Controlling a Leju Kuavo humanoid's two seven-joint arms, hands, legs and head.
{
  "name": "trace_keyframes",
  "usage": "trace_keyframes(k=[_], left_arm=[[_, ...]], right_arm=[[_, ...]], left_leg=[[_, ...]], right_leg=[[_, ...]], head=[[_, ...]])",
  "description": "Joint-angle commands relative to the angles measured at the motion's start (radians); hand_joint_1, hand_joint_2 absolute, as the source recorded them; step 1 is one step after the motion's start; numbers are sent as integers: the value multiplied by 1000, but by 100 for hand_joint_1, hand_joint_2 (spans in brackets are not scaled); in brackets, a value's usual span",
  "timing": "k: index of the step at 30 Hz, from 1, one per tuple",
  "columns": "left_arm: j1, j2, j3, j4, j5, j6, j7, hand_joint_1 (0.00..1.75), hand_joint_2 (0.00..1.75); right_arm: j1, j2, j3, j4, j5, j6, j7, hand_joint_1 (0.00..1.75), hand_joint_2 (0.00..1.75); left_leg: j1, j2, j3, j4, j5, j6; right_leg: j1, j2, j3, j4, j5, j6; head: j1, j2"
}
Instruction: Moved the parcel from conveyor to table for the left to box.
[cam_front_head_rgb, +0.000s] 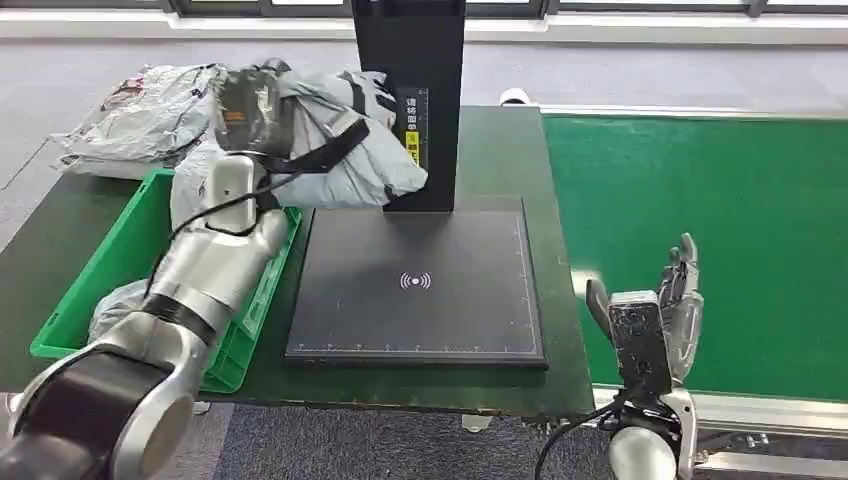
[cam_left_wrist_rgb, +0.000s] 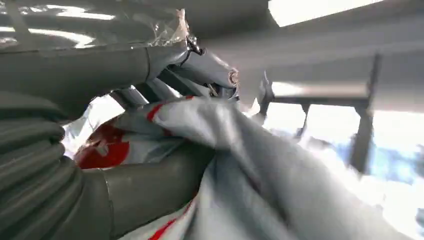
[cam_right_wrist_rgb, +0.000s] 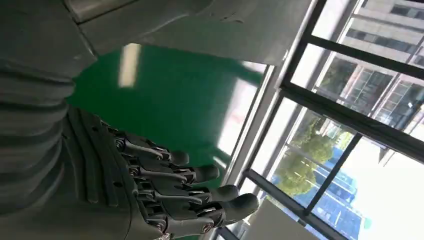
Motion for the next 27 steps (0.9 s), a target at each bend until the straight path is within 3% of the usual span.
trace_keyframes(k=[1, 7, 11, 17, 18, 19, 20, 27], left_arm=[[-63, 303, 325, -80, -131, -37, -32, 175, 175], [-86, 414, 398, -22, -150, -26, -55, 175, 175], [-57, 450, 425, -29, -132, -37, -71, 175, 175], [137, 474, 489, -159, -55, -87, -103, 175, 175], [159, 468, 493, -177, -47, -94, -106, 0, 175], [179, 452, 496, -203, -10, -112, -133, 0, 175], [181, 443, 487, -214, 9, -134, -143, 0, 0], [188, 393, 383, -316, 194, -245, -204, 0, 0]], right_arm=[[37, -32, -78, 96, -62, -24, -33, 0, 175], [116, -33, -103, 0, -74, -38, -22, 0, 175], [153, -34, -127, -56, -74, -34, -8, 0, 175], [235, -17, -148, -133, -75, -21, -23, 0, 175], [237, -14, -148, -134, -73, -21, -25, 0, 175], [241, -9, -146, -138, -71, -19, -28, 0, 175], [244, -11, -143, -141, -70, -20, -29, 0, 175], [273, -10, -160, -162, -94, -21, -41, 0, 175]], left_leg=[[1, 12, 4, -2, -2, -1], [3, 9, 3, -2, -2, -4], [3, 6, 2, -3, -1, -4], [1, 2, 4, -5, -1, -4], [1, 3, 7, -7, -2, -4], [1, 3, 5, -6, -2, -4], [1, 3, 6, -6, -2, -4], [3, -3, 0, -3, -1, -4]], right_leg=[[2, 7, -1, -1, 1, -2], [4, 3, -1, 0, -1, -3], [4, 2, -2, 0, -2, -3], [2, -1, 1, -2, -3, -3], [2, -1, 4, -4, -3, -4], [2, 0, 2, -3, -3, -4], [2, -1, 3, -3, -3, -4], [4, -8, 0, -2, -4, -3]], head=[[0, 0], [0, 0], [0, 0], [0, 0], [0, 0], [0, 0], [0, 0], [0, 0]])
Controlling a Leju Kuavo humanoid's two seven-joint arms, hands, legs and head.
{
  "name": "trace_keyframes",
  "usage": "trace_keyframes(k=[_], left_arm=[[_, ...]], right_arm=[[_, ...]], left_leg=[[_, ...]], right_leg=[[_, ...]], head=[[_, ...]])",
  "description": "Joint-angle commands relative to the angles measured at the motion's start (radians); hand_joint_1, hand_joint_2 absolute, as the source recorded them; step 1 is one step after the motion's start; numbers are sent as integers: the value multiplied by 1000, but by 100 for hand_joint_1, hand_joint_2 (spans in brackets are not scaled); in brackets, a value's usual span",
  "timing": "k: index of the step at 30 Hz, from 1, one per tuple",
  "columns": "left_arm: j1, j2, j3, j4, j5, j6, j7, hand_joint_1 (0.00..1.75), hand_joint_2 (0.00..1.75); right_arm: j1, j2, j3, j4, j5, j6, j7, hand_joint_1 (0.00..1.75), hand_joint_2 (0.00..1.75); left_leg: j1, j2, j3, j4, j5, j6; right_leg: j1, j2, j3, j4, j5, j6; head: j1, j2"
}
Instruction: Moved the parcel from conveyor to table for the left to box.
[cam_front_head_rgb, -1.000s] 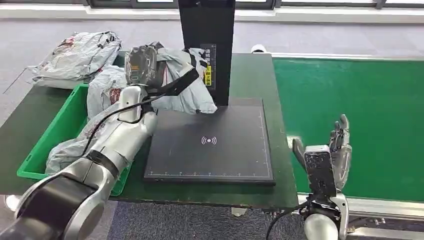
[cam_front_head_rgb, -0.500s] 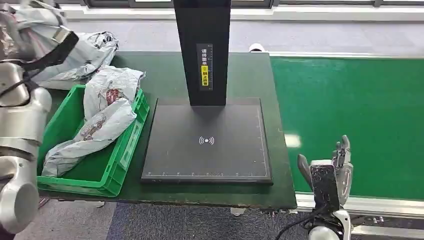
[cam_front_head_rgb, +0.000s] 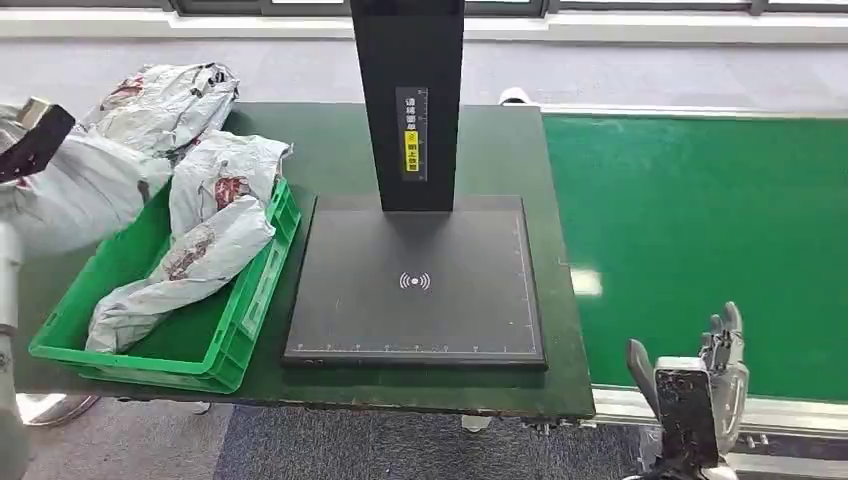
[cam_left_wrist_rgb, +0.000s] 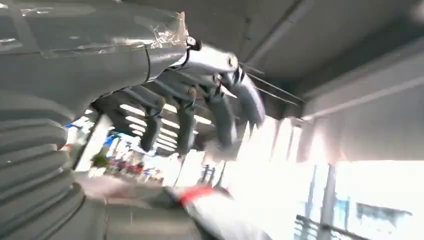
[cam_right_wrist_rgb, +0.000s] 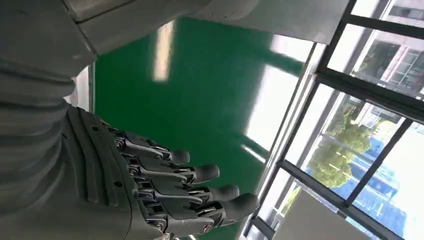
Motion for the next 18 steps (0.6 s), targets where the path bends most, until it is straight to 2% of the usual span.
trace_keyframes(k=[1, 5, 8, 10, 11, 13, 16, 18], left_arm=[[19, -80, -54, -125, 156, -91, -43, 0, 0], [46, -85, -68, -173, 228, -114, -64, 0, 0], [122, -110, -124, -328, 367, -182, -87, 0, 0], [135, -112, -136, -355, 371, -184, -67, 0, 0], [148, -112, -144, -385, 462, -233, -81, 0, 0], [166, -82, -188, -435, 495, -244, -67, 0, 0], [170, -61, -205, -430, 529, -260, -36, 0, 0], [149, -71, -195, -383, 649, -326, -43, 0, 0]], right_arm=[[37, 12, -66, -30, -20, 4, -13, 0, 175], [43, 18, -68, -31, -19, 3, -18, 0, 175], [76, 34, -72, -45, -22, -2, -35, 0, 175], [80, 36, -73, -48, -22, -2, -38, 0, 175], [79, 38, -76, -48, -22, 0, -38, 0, 175], [73, 41, -81, -46, -27, 9, -37, 0, 175], [58, 51, -83, -38, -20, 17, -32, 0, 175], [50, 53, -88, -30, -11, 14, -25, 0, 175]], left_leg=[[1, -4, 2, -1, 0, 2], [0, -2, 3, -1, 0, 1], [0, -2, 2, -1, 0, 1], [0, -3, 5, -3, 0, 2], [0, -3, 2, -1, 0, 1], [0, -1, 1, 0, -1, 0], [0, 1, 2, 0, -1, 0], [0, 1, 3, -1, -2, 0]], right_leg=[[2, -10, 5, -2, -2, 0], [1, -9, 5, -2, -1, 0], [1, -7, 3, -2, -1, 0], [1, -11, 7, -3, -2, 0], [1, -8, 4, -2, -2, 0], [1, -6, 2, -1, -1, 0], [1, -5, 3, -1, -1, 0], [1, -4, 4, -2, -1, -1]], head=[[0, 0], [0, 0], [0, 0], [0, 0], [0, 0], [0, 0], [0, 0], [0, 0]])
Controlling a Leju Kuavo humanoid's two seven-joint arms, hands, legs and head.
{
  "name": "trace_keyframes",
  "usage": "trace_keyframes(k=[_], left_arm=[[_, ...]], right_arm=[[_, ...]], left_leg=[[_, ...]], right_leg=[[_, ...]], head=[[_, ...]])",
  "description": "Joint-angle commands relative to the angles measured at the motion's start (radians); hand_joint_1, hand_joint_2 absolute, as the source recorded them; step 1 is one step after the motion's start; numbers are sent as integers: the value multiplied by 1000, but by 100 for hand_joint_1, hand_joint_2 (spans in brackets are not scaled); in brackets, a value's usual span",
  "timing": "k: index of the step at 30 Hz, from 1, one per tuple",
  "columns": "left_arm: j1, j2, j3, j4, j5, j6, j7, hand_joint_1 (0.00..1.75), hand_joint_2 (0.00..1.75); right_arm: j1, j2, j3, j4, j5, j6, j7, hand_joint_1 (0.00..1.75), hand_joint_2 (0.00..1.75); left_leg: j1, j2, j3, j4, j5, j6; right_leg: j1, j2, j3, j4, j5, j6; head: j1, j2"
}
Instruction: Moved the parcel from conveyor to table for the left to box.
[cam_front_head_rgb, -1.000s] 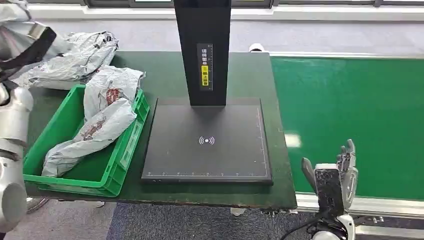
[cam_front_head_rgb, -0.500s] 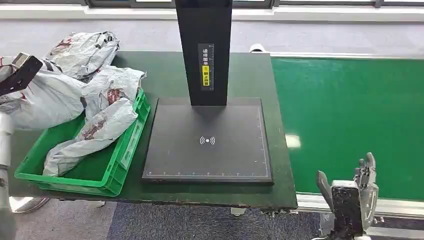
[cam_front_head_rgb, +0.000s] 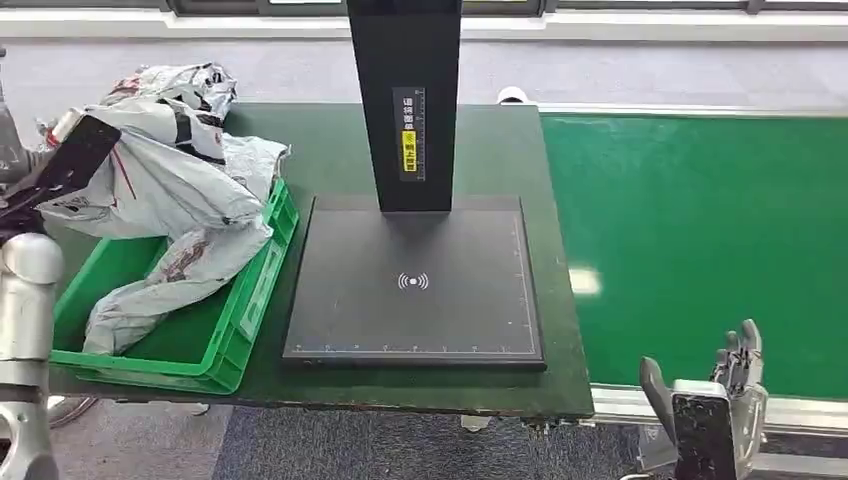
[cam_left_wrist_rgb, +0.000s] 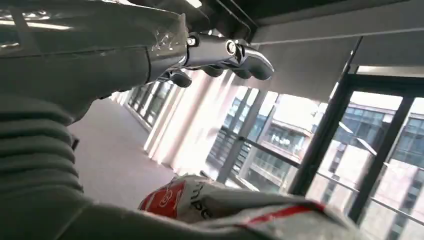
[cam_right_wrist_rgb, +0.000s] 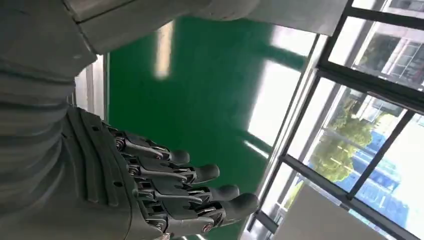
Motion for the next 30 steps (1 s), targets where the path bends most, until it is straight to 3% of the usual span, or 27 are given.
trace_keyframes(k=[1, 2, 5, 14, 16, 23, 30], left_arm=[[-22, -7, -87, -16, 185, -103, 25, 0, 0], [-34, -14, -86, 11, 243, -143, 21, 0, 0], [-63, 67, -195, 58, 108, -162, 73, 0, 0], [-92, 92, -204, 151, 50, -176, 119, 0, 0], [-129, 98, -206, 265, -72, -148, 181, 0, 0], [-178, 97, -172, 426, -163, -109, 186, 0, 0], [-302, 207, -94, 729, -500, 152, 344, 0, 0]], right_arm=[[-23, 38, -65, 25, 13, 8, 12, 0, 175], [-24, 37, -69, 26, 14, 6, 14, 0, 175], [-24, 28, -78, 19, 8, 20, 16, 0, 175], [-45, 12, -71, 34, 3, 45, 21, 0, 175], [-70, -11, -44, 65, -2, 54, 28, 0, 175], [-85, -33, -13, 91, -9, 45, 38, 0, 175], [-138, -68, 48, 139, -23, 52, 57, 0, 175]], left_leg=[[1, -1, 4, -2, 0, 2], [0, -1, 2, -1, 0, 1], [0, -1, 1, 0, 0, 1], [1, 1, 3, 0, 0, 1], [0, 0, 3, -1, 0, 1], [1, 1, 4, -2, 1, 1], [2, 7, 7, -2, -1, 1]], right_leg=[[2, -7, 6, -3, -1, 0], [1, -6, 4, -1, -1, 0], [1, -5, 2, -1, -1, 0], [2, -4, 3, -1, -1, -1], [1, -5, 3, -1, 0, 0], [2, -5, 5, -2, 0, -1], [3, 0, 6, -2, 1, -1]], head=[[0, 0], [0, 0], [0, 0], [0, 0], [0, 0], [0, 0], [0, 0]])
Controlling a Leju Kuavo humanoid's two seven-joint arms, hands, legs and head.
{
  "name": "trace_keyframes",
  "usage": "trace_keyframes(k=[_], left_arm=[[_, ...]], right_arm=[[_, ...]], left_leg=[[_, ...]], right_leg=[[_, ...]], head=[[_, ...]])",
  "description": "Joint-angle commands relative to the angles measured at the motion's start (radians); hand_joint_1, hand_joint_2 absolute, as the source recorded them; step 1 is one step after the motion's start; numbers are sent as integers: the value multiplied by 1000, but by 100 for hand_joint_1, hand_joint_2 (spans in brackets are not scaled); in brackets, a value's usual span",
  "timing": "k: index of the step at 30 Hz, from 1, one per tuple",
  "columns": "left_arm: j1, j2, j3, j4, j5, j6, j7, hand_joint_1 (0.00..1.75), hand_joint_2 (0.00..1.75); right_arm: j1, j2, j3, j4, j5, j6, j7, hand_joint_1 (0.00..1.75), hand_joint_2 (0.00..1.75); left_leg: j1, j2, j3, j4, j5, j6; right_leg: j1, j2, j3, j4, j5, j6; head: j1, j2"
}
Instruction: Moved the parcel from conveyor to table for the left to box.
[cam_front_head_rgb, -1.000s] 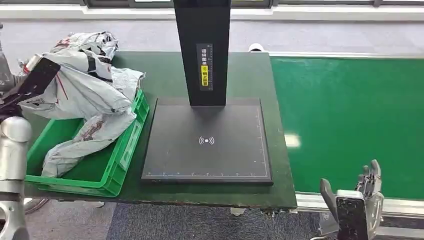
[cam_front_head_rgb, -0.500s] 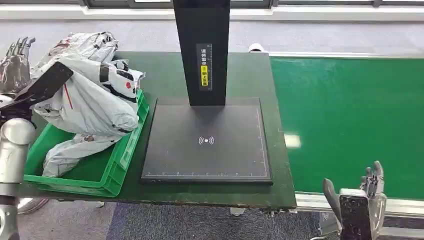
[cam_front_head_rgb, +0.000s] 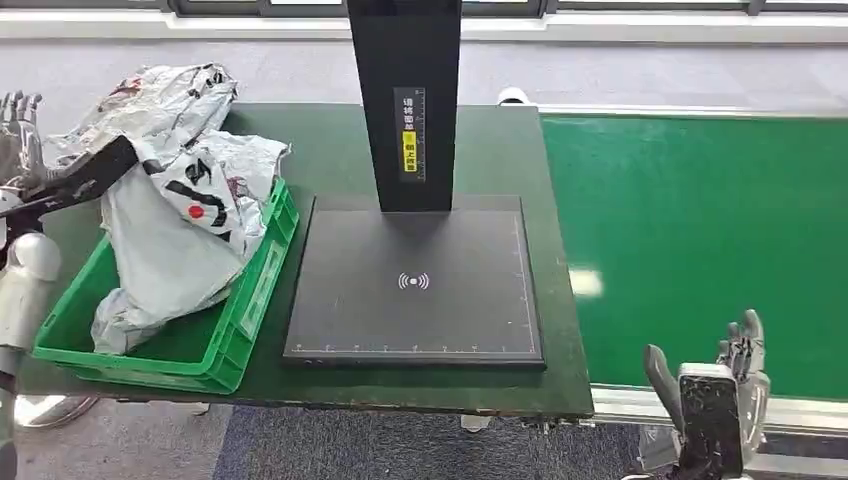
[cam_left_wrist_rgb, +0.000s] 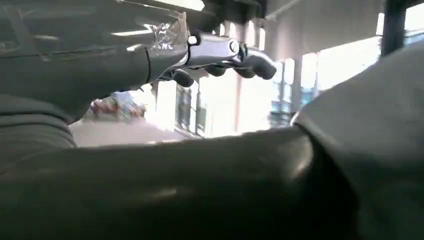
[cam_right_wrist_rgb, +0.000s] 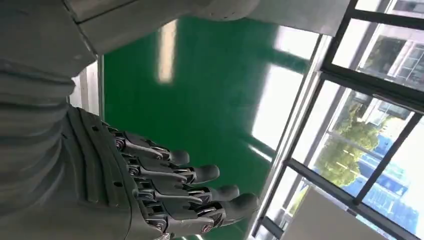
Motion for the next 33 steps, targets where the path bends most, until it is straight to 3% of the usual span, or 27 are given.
trace_keyframes(k=[1, 15, 19, 24, 25, 26, 27, 28, 31, 33], left_arm=[[-197, 89, 63, 413, -268, 208, 117, 0, 0], [-143, 67, 97, 452, -453, 11, 134, 0, 0], [-65, 119, -65, 357, -517, -12, 195, 0, 0], [-48, 124, -114, 324, -517, -48, 165, 0, 0], [-65, 43, -161, 253, -510, -114, -64, 0, 0], [-78, -5, -125, 235, -378, -208, -339, 0, 0], [-71, 2, -130, 213, -369, -220, -344, 0, 0], [-61, 18, -157, 188, -310, -279, -460, 0, 0], [56, 189, -229, -118, 28, -571, -645, 0, 0], [114, 284, -254, -344, 300, -728, -624, 0, 0]], right_arm=[[-84, -68, 75, 115, -17, 0, 22, 0, 175], [-107, -61, 97, 134, 6, 11, 38, 0, 175], [-103, -54, 94, 134, 22, 14, 26, 0, 175], [-103, -55, 92, 137, 24, 11, 25, 0, 175], [-60, -70, 65, 105, 0, -1, 1, 0, 175], [-31, -79, 44, 79, -24, 8, -14, 0, 175], [-26, -84, 35, 74, -30, 14, -18, 0, 175], [-29, -83, 33, 76, -34, 20, -20, 0, 175], [-79, -106, 43, 115, -52, 29, -10, 0, 175], [-104, -125, 58, 132, -62, 30, 6, 0, 175]], left_leg=[[2, 8, 5, -1, -1, 1], [1, 2, 6, -4, 0, 1], [1, 3, 5, -3, 0, 1], [1, 2, 4, -2, 0, 1], [1, 3, 5, -3, 0, 1], [2, -1, 5, -3, 0, 1], [2, -10, 2, -1, 1, 1], [2, -11, 4, -2, 1, 2], [2, -4, 2, 0, -1, 1], [3, 5, 2, 1, -3, 1]], right_leg=[[3, 1, 4, -2, 1, -1], [2, -5, 6, -4, 0, -1], [2, -4, 5, -3, -1, -1], [2, -3, 3, -2, -1, -1], [2, -3, 5, -3, -1, -1], [3, -8, 7, -3, -1, -1], [2, -15, 5, -3, -3, -1], [3, -18, 8, -5, -3, -1], [2, -10, 5, -2, -2, -1], [3, 0, 3, -2, 0, -2]], head=[[0, 0], [0, 0], [0, 0], [0, 0], [0, 0], [0, 0], [0, 0], [0, 0], [0, 0], [0, 0]])
